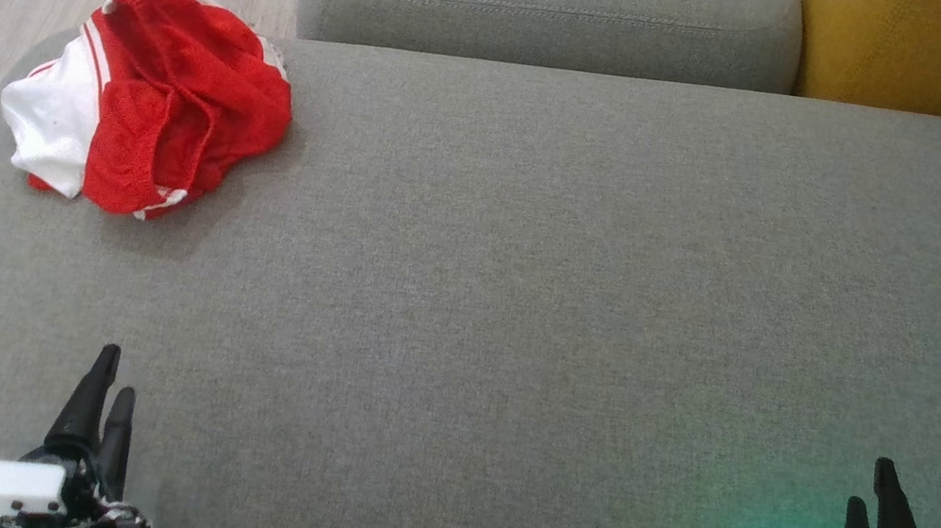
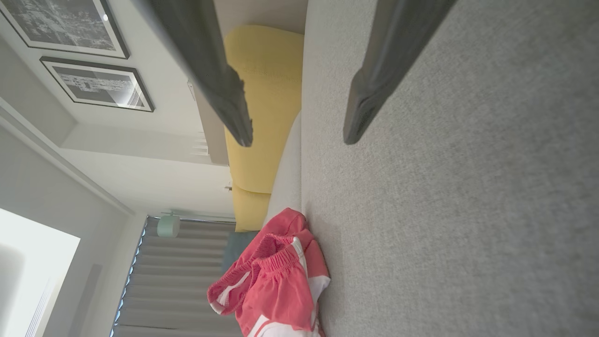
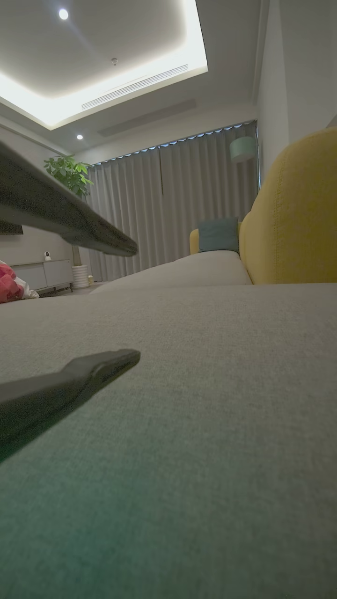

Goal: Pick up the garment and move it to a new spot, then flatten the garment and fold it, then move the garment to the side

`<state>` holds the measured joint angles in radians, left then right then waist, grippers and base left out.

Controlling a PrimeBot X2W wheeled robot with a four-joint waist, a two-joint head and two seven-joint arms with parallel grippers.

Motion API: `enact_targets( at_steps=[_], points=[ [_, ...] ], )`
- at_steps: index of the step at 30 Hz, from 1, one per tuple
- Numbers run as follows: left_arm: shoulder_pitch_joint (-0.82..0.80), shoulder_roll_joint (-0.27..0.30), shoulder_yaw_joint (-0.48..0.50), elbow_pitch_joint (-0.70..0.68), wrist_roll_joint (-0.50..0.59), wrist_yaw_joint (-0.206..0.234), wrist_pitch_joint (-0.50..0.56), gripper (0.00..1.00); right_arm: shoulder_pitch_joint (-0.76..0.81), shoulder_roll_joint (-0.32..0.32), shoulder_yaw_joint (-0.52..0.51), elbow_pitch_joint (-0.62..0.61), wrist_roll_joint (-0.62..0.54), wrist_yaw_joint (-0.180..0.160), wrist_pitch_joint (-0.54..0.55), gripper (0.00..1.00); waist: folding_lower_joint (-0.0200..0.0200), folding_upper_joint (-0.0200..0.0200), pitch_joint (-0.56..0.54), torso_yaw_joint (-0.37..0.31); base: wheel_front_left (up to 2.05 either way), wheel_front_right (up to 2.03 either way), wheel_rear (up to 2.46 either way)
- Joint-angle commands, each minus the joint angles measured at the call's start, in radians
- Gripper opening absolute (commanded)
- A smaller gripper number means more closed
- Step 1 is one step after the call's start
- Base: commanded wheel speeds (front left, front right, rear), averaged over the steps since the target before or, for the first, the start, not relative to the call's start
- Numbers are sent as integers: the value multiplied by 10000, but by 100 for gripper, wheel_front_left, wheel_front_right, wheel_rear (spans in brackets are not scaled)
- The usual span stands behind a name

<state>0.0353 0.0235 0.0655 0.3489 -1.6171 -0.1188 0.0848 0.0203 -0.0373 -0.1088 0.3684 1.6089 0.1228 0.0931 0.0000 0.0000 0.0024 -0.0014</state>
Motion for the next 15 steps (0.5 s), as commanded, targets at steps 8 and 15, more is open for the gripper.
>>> enact_targets(
  at_steps=[8, 15],
  points=[
    [-368, 91, -148, -804, 698, 103, -300, 100, -383, -36, 239, -622, -447, 11, -356, 100, 0, 0, -6, -10, 0, 0, 0],
    [-379, 102, -289, -1213, 1450, 264, -505, 100, -403, -42, 392, -963, -1163, 15, -563, 100, 0, 0, -6, -13, 0, 0, 0]
  ],
)
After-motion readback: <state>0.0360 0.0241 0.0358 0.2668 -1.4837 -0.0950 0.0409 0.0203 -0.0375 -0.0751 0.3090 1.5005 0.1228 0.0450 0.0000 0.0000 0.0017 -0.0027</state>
